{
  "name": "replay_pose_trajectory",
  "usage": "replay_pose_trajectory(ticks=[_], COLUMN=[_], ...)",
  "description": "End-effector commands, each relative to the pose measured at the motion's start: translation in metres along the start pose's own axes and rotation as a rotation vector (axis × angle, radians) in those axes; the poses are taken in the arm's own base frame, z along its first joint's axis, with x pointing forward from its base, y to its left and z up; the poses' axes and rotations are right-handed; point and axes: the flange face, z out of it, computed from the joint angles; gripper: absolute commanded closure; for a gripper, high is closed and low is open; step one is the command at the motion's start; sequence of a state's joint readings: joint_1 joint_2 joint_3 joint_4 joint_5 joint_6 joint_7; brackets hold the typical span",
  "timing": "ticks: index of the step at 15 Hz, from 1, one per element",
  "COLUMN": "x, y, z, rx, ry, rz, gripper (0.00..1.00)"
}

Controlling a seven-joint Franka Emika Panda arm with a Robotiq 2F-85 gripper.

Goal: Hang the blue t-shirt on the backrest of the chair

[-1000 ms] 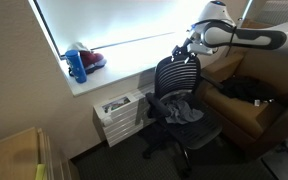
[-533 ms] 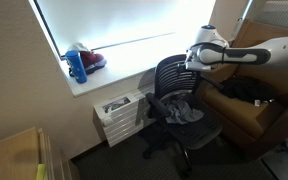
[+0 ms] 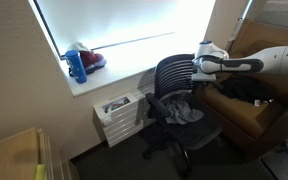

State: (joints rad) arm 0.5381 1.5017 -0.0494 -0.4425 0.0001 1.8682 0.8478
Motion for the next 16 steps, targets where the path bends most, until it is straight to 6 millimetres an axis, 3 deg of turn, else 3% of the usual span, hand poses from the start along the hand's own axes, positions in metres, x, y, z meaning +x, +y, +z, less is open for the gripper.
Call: replay_pose_trajectory(ticks=[1, 3, 6, 9, 11, 16], x=[0.001, -0.001, -0.015, -0.030, -0.036, -0.034], y=[-0.001, 0.001, 0.021, 0.036, 0.040, 0.034], z=[-0.007, -0.006, 0.064, 0.113, 0.131, 0.150], rx=[0.002, -0.012, -0.106, -0.172, -0.181, -0.233], ry=[0.006, -0.011, -0.108, -0.162, -0.154, 0.159], rz=[-0.001, -0.003, 0.012, -0.011, -0.039, -0.142], gripper=[0.00, 0.00, 0.00, 0.00, 0.00, 0.00])
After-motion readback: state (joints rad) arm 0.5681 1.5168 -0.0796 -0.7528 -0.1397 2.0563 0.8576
